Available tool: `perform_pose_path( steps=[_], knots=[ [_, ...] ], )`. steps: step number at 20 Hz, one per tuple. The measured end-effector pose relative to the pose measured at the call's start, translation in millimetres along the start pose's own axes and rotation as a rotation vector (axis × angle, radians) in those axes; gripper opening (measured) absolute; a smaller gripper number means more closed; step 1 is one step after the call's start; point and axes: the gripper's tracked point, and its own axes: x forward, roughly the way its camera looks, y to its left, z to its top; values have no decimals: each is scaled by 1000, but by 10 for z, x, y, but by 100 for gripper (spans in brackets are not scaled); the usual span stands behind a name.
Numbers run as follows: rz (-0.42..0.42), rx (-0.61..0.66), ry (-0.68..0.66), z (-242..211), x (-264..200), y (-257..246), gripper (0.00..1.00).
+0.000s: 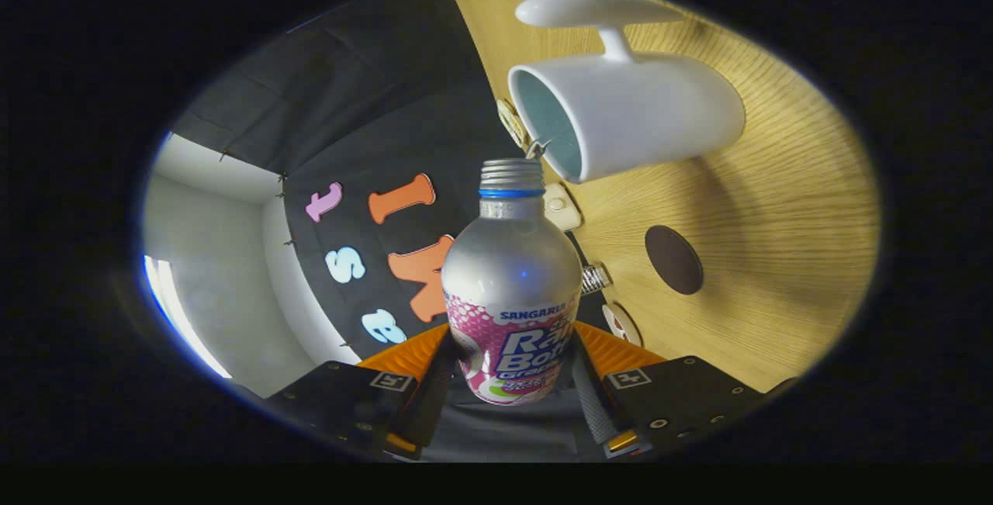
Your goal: Take the bottle from table, then pour the juice into the cup, finally place the bottle on the coaster
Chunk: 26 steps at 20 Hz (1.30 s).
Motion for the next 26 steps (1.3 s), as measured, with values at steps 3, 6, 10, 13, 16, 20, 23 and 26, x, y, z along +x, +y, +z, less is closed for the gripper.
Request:
perform_pose_path(
  steps=[3, 6, 10, 13, 16, 20, 23, 26],
  knots=[
    [-4, -2, -1, -12, 62, 57, 75],
    [0, 7, -7, 34, 24, 67, 75],
    [1, 31, -13, 84, 33, 102, 75],
    [6, 45, -24, 131, 34, 138, 75],
    [12, 58, -35, 159, 41, 162, 75],
    [22, 98, -42, 135, 57, 210, 75],
    [27, 129, -42, 132, 74, 244, 75],
    [29, 155, -45, 131, 84, 281, 75]
  ],
)
